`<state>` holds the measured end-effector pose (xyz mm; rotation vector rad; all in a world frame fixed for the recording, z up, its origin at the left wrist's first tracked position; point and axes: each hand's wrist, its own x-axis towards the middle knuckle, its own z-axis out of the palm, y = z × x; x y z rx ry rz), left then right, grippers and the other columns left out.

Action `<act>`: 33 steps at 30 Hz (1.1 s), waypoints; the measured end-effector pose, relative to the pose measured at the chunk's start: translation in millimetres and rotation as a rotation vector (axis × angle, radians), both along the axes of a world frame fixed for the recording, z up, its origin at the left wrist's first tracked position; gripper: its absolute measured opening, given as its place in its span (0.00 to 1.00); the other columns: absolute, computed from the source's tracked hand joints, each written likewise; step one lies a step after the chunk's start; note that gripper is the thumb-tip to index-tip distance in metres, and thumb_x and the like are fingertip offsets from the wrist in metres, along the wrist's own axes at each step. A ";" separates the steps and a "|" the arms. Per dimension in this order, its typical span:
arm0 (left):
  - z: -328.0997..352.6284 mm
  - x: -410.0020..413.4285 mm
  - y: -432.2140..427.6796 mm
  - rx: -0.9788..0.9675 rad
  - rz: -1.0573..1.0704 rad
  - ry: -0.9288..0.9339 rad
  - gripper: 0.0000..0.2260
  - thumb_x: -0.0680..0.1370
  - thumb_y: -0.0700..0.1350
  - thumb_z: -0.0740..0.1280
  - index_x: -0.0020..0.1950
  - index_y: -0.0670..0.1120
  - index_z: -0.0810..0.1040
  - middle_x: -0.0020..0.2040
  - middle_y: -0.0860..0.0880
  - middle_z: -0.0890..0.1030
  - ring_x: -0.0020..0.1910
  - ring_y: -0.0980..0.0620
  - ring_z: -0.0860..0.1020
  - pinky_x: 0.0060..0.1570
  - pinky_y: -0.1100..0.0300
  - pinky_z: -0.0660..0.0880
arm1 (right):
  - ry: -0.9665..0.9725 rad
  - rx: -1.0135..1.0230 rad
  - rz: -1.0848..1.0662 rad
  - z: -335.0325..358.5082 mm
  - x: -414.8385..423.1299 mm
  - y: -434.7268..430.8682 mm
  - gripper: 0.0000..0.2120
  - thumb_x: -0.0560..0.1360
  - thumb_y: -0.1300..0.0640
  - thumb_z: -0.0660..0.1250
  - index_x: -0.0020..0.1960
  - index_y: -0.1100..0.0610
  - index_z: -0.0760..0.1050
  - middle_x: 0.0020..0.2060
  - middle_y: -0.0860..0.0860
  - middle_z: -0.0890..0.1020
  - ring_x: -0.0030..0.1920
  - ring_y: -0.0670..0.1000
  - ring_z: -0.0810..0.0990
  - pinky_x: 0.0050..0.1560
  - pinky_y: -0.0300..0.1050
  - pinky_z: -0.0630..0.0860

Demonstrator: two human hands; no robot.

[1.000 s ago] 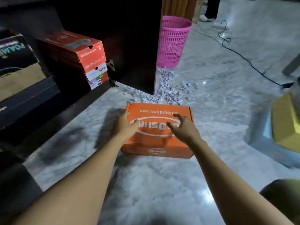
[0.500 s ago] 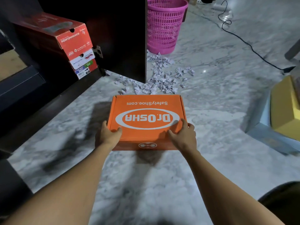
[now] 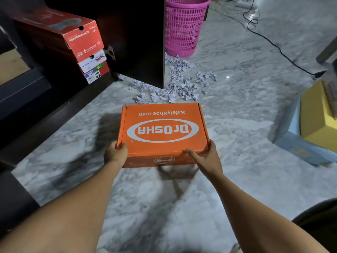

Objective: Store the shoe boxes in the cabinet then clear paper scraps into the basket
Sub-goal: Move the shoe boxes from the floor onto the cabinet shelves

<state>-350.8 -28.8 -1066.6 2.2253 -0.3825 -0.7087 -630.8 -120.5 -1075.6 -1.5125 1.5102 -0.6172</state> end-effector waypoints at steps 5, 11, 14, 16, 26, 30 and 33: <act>6.3 6.4 10.3 0.038 -0.044 -0.069 0.14 0.83 0.46 0.58 0.66 0.47 0.74 0.60 0.42 0.80 0.55 0.40 0.78 0.55 0.47 0.77 | 0.052 -0.070 0.081 4.5 -0.9 -1.3 0.41 0.64 0.37 0.77 0.70 0.50 0.64 0.63 0.46 0.78 0.59 0.50 0.79 0.54 0.48 0.78; 22.4 15.5 20.7 0.009 -0.062 -0.088 0.12 0.84 0.47 0.56 0.63 0.47 0.75 0.59 0.43 0.80 0.55 0.41 0.78 0.56 0.46 0.77 | 0.035 -0.149 0.093 17.7 14.7 -12.0 0.39 0.66 0.39 0.78 0.69 0.50 0.66 0.62 0.47 0.78 0.58 0.51 0.80 0.55 0.49 0.77; 37.1 22.3 26.0 -0.018 -0.037 -0.098 0.12 0.84 0.46 0.55 0.63 0.46 0.74 0.58 0.43 0.79 0.55 0.41 0.78 0.56 0.46 0.77 | 0.011 -0.199 0.110 31.4 28.5 -19.0 0.39 0.65 0.37 0.78 0.69 0.49 0.66 0.62 0.46 0.79 0.57 0.50 0.80 0.56 0.50 0.78; 48.1 25.6 29.4 -0.038 -0.007 -0.112 0.13 0.85 0.45 0.55 0.65 0.44 0.74 0.57 0.43 0.78 0.57 0.40 0.78 0.53 0.48 0.75 | -0.017 -0.234 0.120 40.5 39.4 -23.8 0.41 0.63 0.36 0.78 0.69 0.48 0.66 0.63 0.46 0.78 0.59 0.50 0.79 0.57 0.52 0.78; 128.3 61.6 37.9 -0.181 0.042 -0.311 0.12 0.84 0.49 0.54 0.60 0.48 0.74 0.52 0.45 0.80 0.48 0.45 0.80 0.50 0.48 0.78 | -0.216 -0.363 0.124 114.5 94.7 -49.9 0.49 0.59 0.30 0.76 0.73 0.47 0.63 0.64 0.48 0.77 0.62 0.51 0.78 0.63 0.56 0.76; 194.5 76.8 26.6 -0.284 0.082 -0.418 0.15 0.84 0.49 0.55 0.65 0.46 0.75 0.57 0.43 0.80 0.50 0.44 0.79 0.51 0.49 0.77 | -0.334 -0.438 0.119 164.3 113.1 -60.3 0.46 0.61 0.33 0.78 0.72 0.45 0.63 0.63 0.46 0.77 0.61 0.50 0.78 0.62 0.56 0.77; 251.0 86.4 19.7 -0.370 0.113 -0.464 0.15 0.84 0.49 0.55 0.65 0.47 0.75 0.55 0.45 0.79 0.47 0.47 0.78 0.45 0.54 0.74 | -0.420 -0.479 0.145 204.0 126.5 -71.8 0.48 0.59 0.31 0.77 0.72 0.44 0.62 0.64 0.47 0.77 0.62 0.51 0.78 0.61 0.57 0.78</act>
